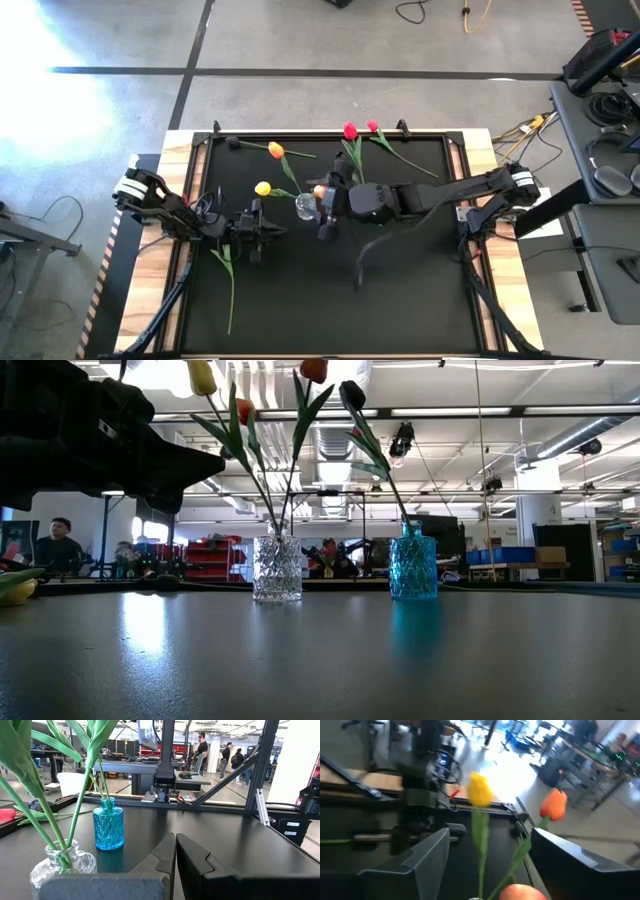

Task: Sort flowers into vase by color
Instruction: Put the orange flower into the transparent vase

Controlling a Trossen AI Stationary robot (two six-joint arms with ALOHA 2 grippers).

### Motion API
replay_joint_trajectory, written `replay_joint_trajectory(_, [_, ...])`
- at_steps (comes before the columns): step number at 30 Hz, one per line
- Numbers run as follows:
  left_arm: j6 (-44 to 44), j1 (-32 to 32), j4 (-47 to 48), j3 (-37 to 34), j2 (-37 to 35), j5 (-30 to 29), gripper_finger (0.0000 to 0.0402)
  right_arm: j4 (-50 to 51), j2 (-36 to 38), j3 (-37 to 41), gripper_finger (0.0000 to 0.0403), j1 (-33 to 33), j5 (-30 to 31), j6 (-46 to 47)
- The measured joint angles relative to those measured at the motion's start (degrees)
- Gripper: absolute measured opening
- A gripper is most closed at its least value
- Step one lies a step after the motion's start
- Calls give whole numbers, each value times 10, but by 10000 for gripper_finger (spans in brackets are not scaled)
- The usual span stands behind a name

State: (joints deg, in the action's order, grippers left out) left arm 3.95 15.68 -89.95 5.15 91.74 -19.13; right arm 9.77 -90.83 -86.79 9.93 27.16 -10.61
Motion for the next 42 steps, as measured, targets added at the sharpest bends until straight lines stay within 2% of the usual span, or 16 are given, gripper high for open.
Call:
replay_joint_trajectory(3, [0, 0, 0, 0, 0, 2, 0, 44, 8, -23, 243, 38, 37, -18])
replay_joint_trajectory(6, [0, 0, 0, 0, 0, 2, 0, 83, 14, -24, 187, 86, 147, -36])
replay_joint_trajectory(9, [0, 0, 0, 0, 0, 2, 0, 100, 13, -1, 109, 120, 251, -27])
replay_joint_trajectory(12, [0, 0, 0, 0, 0, 2, 0, 88, 11, 34, 32, 127, 263, 8])
replay_joint_trajectory(17, [2, 0, 0, 0, 0, 2, 0, 13, 11, 109, 12, 108, 265, 45])
replay_joint_trajectory(21, [2, 0, 0, 0, 0, 3, 0, -61, 11, 156, 9, 81, 261, 34])
replay_joint_trajectory(29, [2, 0, 0, 0, 0, 3, 0, -182, 11, 205, 9, 13, 180, 28])
replay_joint_trajectory(34, [2, 0, 0, 0, 0, 2, 0, -254, 8, 212, 9, -14, 82, 15])
replay_joint_trajectory(42, [2, 0, 0, 0, 0, 2, 0, -281, 7, 206, 9, -41, 0, 6])
